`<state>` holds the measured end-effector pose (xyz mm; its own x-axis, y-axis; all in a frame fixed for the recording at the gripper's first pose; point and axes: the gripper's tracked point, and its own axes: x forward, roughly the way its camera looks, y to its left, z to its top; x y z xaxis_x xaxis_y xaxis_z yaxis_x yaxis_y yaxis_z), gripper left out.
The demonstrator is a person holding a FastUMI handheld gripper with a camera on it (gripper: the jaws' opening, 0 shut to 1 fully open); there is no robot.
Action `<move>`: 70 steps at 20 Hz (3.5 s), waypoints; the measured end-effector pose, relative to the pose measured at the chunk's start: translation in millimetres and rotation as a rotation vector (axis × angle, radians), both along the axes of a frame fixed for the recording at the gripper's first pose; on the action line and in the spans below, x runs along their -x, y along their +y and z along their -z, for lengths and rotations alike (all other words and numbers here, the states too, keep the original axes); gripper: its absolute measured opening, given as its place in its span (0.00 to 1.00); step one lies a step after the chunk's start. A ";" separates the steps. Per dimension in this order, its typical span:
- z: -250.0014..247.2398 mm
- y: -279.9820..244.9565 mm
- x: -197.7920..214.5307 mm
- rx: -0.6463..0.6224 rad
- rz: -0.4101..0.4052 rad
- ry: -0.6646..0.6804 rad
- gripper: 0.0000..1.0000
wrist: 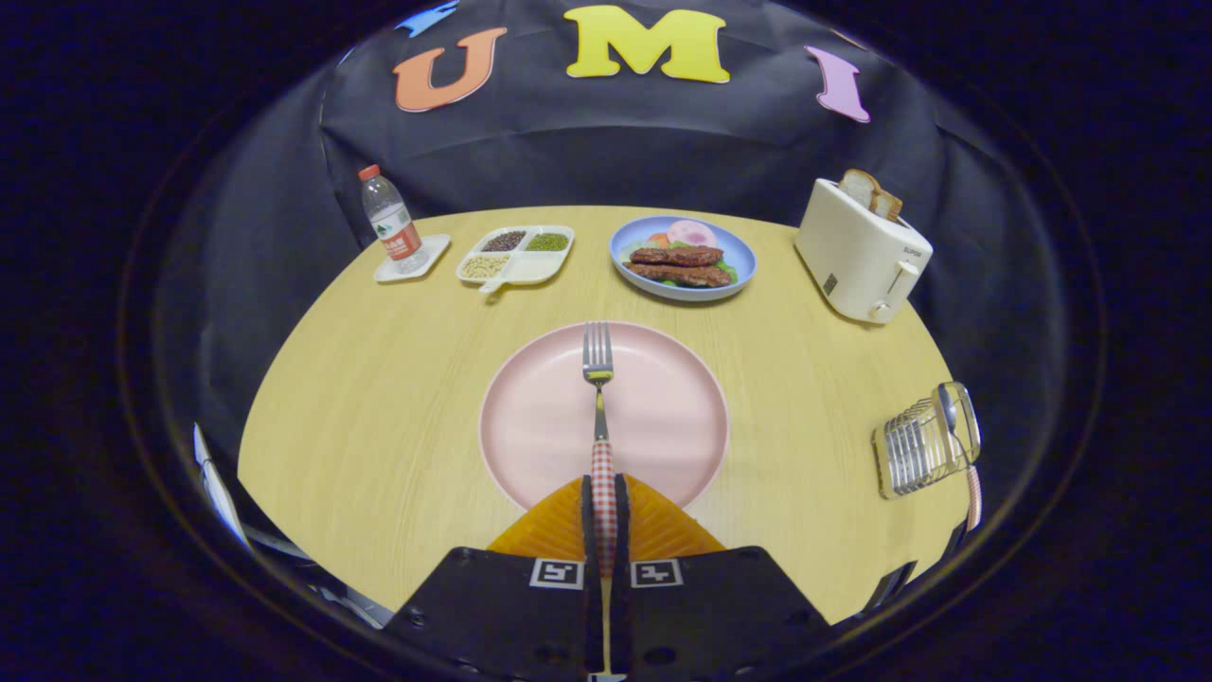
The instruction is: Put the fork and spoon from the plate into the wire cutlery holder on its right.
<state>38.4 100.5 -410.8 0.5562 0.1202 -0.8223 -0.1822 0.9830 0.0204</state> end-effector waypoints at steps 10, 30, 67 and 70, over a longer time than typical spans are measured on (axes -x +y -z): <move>-116.1 -138.6 37.8 0.059 0.054 -0.053 0.03; -111.4 -296.3 56.8 0.131 0.128 0.228 0.03; -69.5 -306.5 18.3 0.233 0.037 0.917 0.03; -64.9 -305.1 2.5 0.236 0.053 0.900 0.03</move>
